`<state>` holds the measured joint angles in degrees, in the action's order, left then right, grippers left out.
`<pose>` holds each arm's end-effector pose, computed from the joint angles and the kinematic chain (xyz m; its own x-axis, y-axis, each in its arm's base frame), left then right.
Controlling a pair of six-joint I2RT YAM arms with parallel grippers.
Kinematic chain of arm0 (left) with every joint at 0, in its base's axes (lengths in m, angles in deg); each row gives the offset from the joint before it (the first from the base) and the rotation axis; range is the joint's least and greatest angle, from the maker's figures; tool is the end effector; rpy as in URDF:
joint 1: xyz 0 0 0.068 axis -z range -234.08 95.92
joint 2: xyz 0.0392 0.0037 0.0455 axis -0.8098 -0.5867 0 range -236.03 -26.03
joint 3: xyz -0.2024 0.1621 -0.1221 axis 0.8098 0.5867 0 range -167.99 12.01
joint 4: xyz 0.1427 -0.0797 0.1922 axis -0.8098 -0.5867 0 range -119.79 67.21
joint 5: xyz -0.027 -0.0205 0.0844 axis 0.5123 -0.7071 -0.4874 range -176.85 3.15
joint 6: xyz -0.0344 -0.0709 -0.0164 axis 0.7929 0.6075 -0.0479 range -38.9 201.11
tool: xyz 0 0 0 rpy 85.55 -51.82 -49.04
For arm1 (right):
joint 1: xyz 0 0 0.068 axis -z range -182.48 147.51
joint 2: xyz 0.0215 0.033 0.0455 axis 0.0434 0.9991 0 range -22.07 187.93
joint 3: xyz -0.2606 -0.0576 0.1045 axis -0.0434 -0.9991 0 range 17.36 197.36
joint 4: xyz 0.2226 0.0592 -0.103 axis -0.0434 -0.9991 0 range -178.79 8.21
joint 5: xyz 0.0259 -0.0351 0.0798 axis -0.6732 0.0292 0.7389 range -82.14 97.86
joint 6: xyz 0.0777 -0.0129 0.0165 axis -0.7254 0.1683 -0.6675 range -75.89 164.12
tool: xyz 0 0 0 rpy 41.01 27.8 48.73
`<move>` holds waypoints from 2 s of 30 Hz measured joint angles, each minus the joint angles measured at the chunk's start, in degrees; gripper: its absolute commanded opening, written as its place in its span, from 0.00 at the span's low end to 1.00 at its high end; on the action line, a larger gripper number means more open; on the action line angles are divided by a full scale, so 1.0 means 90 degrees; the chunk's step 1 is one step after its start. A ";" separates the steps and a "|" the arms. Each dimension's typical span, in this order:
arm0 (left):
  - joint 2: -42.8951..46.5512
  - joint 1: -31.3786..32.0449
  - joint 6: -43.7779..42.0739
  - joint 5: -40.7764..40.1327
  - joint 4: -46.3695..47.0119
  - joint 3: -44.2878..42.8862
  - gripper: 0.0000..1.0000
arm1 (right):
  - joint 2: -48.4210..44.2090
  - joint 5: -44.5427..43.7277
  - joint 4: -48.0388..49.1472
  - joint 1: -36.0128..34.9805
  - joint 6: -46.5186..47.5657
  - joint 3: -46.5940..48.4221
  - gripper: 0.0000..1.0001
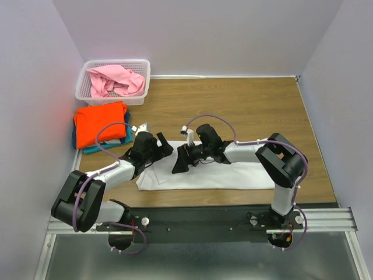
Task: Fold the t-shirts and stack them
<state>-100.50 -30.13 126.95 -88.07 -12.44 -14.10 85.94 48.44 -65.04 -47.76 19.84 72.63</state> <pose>0.2380 -0.1041 0.1572 -0.6723 -0.4862 -0.5582 -0.1317 0.8206 -0.5561 0.2486 0.3152 0.1527 -0.7511 -0.3146 -0.5805 -0.6596 0.3179 0.6811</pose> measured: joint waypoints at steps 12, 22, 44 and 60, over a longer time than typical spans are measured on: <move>0.0000 -0.0080 -0.0049 -0.0007 -0.0027 -0.0002 0.98 | -0.0610 -0.0440 0.0041 -0.0063 -0.0017 -0.0852 1.00; 0.0000 -0.0126 -0.0075 -0.0036 -0.0117 -0.0027 0.98 | -0.1586 -0.0959 -0.0209 -0.0085 -0.0041 -0.1273 1.00; 0.2310 0.1566 0.0712 -0.0493 -0.1178 0.0109 0.98 | -0.4107 -0.5729 -0.3342 0.2839 -0.1739 -0.1681 1.00; -0.0039 0.1489 0.0814 -0.0447 0.0015 0.0027 0.98 | -0.3133 -0.5333 -0.3585 0.3288 -0.1875 -0.1821 1.00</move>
<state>-100.85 -16.73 134.27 -92.09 -12.31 -13.86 57.74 0.44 -97.30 -18.17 2.97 56.24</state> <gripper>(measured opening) 0.983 0.998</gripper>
